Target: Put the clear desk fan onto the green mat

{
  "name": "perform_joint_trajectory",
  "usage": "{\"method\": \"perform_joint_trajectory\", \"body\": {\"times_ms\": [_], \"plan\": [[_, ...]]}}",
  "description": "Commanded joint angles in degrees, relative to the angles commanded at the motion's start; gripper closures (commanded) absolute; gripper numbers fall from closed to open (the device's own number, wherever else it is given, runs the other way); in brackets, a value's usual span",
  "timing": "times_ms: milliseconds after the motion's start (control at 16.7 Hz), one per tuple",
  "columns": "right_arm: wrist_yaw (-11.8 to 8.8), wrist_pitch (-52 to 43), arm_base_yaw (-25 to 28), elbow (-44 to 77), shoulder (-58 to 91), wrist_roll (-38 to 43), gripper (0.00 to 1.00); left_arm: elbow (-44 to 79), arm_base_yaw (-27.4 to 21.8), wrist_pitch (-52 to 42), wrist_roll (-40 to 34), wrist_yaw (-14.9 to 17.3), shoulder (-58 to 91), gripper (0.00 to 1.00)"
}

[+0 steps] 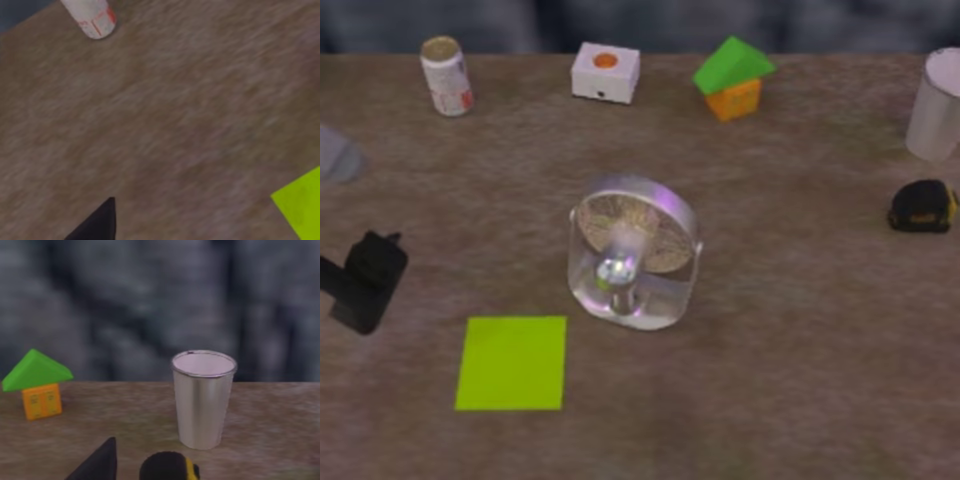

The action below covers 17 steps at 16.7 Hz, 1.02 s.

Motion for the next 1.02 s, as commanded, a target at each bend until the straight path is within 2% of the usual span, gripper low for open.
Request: {"method": "perform_joint_trajectory", "body": {"times_ms": [600, 1020], "plan": [[0.0, 0.0, 0.0, 0.0, 0.0, 0.0, 0.0, 59.45, -13.45, -39.6, 29.53, 0.0, 55.49, 0.0], [0.0, 0.0, 0.0, 0.0, 0.0, 0.0, 0.0, 95.82, -20.38, -58.56, 45.6, -1.1, 85.28, 0.0]]}}
